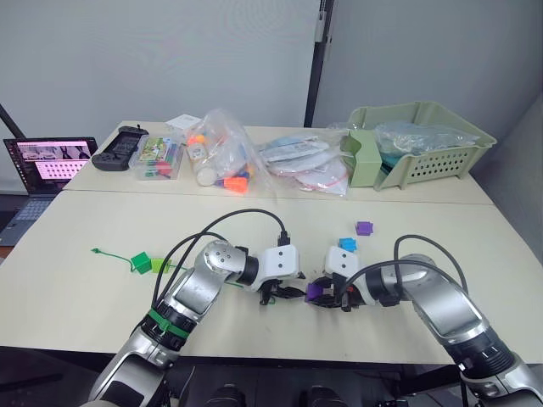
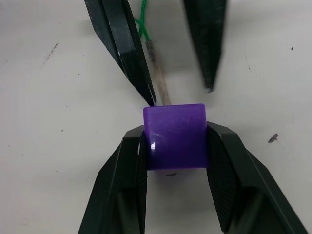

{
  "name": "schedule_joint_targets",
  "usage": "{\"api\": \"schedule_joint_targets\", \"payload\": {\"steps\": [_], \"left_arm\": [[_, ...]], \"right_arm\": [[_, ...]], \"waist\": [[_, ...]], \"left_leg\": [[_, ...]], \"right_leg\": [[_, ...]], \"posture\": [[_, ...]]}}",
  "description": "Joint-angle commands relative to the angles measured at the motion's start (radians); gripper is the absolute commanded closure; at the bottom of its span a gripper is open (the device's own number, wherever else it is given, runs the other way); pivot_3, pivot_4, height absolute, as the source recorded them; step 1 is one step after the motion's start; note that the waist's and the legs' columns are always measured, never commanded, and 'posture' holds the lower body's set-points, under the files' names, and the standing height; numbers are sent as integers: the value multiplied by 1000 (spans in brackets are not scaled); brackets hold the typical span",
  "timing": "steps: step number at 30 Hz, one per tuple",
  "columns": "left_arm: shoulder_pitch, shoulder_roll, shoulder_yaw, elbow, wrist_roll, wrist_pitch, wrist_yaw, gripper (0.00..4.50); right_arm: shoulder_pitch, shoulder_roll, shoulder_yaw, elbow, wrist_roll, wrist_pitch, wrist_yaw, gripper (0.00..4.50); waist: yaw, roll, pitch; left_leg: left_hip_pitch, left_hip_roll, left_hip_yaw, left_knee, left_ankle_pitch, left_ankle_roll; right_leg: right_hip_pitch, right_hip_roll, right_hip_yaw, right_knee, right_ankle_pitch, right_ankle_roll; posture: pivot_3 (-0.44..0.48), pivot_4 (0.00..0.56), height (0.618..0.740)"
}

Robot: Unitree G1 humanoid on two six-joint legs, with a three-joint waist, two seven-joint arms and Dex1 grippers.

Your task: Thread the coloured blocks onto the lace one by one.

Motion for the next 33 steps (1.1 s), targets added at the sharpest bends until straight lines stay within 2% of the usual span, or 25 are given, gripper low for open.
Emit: {"api": "schedule_joint_targets", "payload": {"steps": [1,2,8,17,23,28,31,33], "left_arm": [[-25,-50,-58,-47,-37,-47,-17,1117],[-26,-47,-58,-46,-37,-48,-20,917],[-40,-10,-46,-47,-44,-39,-33,917],[-16,122,49,-99,-136,51,-62,917],[41,222,96,-98,-192,58,-98,917],[85,241,92,-90,-209,45,-97,917],[105,232,86,-99,-223,54,-91,1638],[109,219,79,-89,-220,50,-78,2309]], "right_arm": [[7,43,68,-42,42,-16,10,3345],[7,42,67,-41,42,-16,9,3345],[8,37,64,-38,41,-18,7,3345],[18,30,59,-39,43,-23,-4,3345],[16,26,60,-31,42,-27,-5,3345],[17,22,63,-35,44,-27,-7,3345],[16,19,63,-38,47,-25,-8,3345],[18,16,63,-41,49,-23,-9,3345]], "waist": [[0,0,0],[-1,0,0],[-13,0,0],[-19,0,0],[-25,0,0],[-25,0,0],[-25,0,0],[-25,0,0]], "left_leg": [[0,0,0,0,0,0],[0,0,0,0,0,0],[0,1,0,-3,0,0],[-3,1,0,-4,0,0],[-5,1,0,-4,0,0],[-5,2,0,-4,0,0],[-5,1,0,-4,0,0],[-5,2,0,-4,0,0]], "right_leg": [[0,0,0,0,0,0],[0,0,0,0,0,0],[-3,1,1,0,0,-1],[-7,2,2,2,0,-1],[-10,2,2,2,0,-1],[-10,1,2,2,0,-1],[-10,1,2,2,0,-1],[-10,1,2,2,0,-1]], "posture": [[0,150,740],[0,150,740],[0,150,740],[0,150,740],[0,150,740],[0,150,740],[0,150,740],[0,150,740]]}}
